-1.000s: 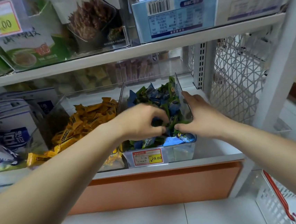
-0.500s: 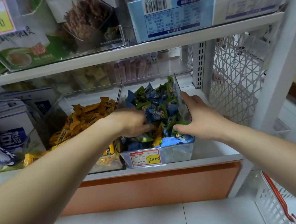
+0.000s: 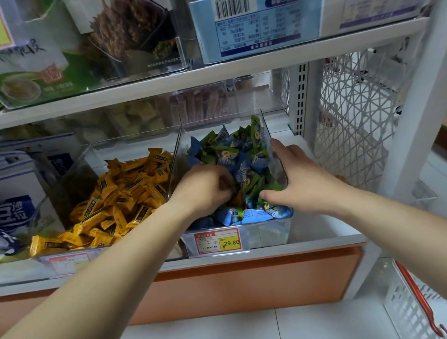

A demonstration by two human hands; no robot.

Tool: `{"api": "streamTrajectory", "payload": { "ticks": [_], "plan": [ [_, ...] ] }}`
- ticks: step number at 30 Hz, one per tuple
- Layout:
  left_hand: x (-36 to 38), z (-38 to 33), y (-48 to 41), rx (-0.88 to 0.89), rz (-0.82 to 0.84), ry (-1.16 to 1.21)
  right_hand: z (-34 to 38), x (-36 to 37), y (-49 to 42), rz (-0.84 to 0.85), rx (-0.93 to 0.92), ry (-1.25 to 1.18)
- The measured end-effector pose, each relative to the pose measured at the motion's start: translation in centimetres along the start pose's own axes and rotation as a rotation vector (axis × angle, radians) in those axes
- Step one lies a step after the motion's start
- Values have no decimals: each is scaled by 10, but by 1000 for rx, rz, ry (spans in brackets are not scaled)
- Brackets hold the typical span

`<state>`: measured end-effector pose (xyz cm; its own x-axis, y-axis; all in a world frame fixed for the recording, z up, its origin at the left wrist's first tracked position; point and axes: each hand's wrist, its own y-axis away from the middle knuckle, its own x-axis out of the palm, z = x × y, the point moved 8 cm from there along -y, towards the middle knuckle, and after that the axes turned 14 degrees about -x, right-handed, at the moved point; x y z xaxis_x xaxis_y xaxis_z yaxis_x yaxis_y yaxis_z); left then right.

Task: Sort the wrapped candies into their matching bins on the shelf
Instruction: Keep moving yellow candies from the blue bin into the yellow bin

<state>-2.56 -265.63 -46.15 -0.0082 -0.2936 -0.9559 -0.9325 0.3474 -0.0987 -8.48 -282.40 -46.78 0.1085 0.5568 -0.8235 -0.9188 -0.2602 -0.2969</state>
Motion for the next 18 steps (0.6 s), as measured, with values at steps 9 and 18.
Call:
{"api": "streamTrajectory", "payload": {
  "ticks": [9, 18],
  "plan": [
    [13, 7, -8, -102, 138, 170, 0, 1, 0, 3, 7, -3],
    [41, 6, -24, -184, 357, 83, 0, 1, 1, 3, 23, -20]
  ]
}}
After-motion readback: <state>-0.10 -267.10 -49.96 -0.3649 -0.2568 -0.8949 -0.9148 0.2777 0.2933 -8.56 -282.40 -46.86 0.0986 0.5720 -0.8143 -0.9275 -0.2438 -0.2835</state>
